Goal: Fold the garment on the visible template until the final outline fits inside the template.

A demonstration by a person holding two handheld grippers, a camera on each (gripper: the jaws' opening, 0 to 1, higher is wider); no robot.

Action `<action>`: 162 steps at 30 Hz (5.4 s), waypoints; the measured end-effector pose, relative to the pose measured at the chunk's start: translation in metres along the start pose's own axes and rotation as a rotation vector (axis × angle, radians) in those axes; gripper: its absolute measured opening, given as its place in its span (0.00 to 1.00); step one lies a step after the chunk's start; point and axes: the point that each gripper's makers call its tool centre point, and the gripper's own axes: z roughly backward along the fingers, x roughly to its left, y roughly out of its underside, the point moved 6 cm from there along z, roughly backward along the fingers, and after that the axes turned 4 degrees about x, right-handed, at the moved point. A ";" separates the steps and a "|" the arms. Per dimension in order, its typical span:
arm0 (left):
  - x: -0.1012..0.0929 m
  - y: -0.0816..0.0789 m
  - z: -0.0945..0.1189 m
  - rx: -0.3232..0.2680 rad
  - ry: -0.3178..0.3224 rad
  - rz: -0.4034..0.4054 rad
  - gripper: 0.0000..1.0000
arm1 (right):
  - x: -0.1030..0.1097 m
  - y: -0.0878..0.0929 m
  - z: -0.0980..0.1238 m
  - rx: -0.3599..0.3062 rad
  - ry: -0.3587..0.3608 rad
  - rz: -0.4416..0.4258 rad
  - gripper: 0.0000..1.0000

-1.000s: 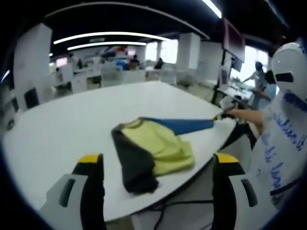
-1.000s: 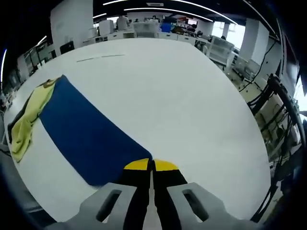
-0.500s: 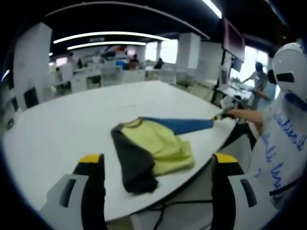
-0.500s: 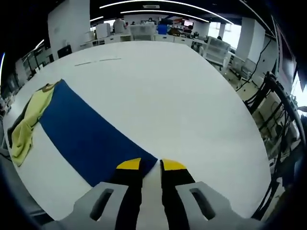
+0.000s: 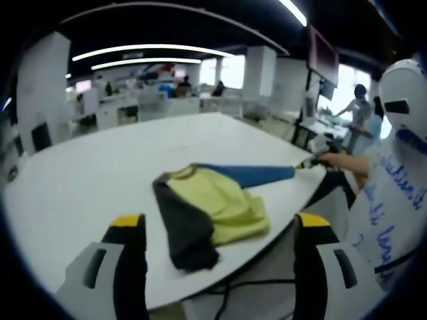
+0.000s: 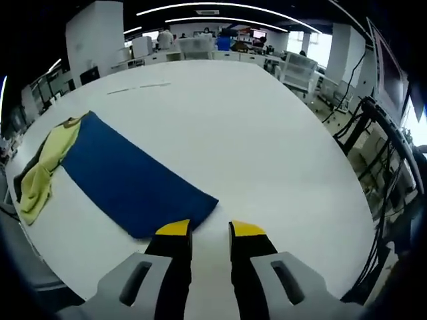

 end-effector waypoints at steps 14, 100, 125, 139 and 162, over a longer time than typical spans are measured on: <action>-0.003 -0.004 -0.002 -0.007 0.018 -0.031 0.86 | 0.009 0.005 -0.011 -0.014 -0.020 0.065 0.24; 0.007 0.004 0.002 -0.022 0.020 0.000 0.86 | 0.062 0.007 0.039 0.064 -0.080 -0.027 0.03; 0.017 0.010 0.011 -0.037 -0.007 0.007 0.86 | 0.055 -0.009 0.014 0.014 -0.117 0.086 0.34; 0.020 0.011 0.014 -0.045 -0.008 0.009 0.86 | 0.075 -0.023 0.010 -0.036 -0.175 0.157 0.59; 0.024 0.014 0.015 -0.049 -0.006 0.017 0.87 | 0.171 -0.049 0.067 -0.115 -0.334 0.277 0.94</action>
